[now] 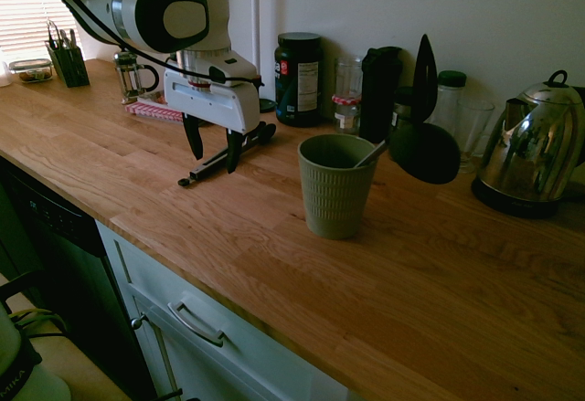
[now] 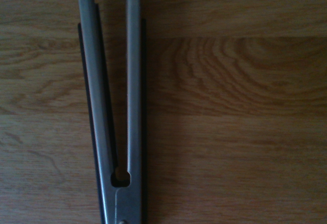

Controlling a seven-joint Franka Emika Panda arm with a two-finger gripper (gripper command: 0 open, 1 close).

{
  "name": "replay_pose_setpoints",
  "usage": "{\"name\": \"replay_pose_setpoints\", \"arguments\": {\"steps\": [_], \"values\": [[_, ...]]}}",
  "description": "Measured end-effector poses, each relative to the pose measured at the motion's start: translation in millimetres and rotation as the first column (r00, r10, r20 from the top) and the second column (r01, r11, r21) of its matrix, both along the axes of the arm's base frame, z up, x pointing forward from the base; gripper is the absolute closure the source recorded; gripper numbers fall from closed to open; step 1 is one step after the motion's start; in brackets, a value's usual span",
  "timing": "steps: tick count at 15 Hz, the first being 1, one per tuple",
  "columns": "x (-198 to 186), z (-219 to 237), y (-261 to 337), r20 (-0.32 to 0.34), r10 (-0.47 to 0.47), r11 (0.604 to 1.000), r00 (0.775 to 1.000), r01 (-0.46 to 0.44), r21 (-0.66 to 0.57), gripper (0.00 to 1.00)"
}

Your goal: Put the tongs back in the holder

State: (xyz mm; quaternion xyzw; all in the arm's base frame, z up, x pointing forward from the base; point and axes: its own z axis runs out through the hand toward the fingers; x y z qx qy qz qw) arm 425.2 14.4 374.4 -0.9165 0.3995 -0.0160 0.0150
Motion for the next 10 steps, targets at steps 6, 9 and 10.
{"name": "replay_pose_setpoints", "arguments": {"steps": [6,9,10], "values": [[9,24,9,0.028,0.072,0.997,0.997,-0.071,-0.003,0.0],[30,56,53,0.091,0.185,0.983,0.979,-0.184,-0.019,0.0],[39,59,71,0.1,0.215,0.977,0.971,-0.214,-0.022,0.0]]}}
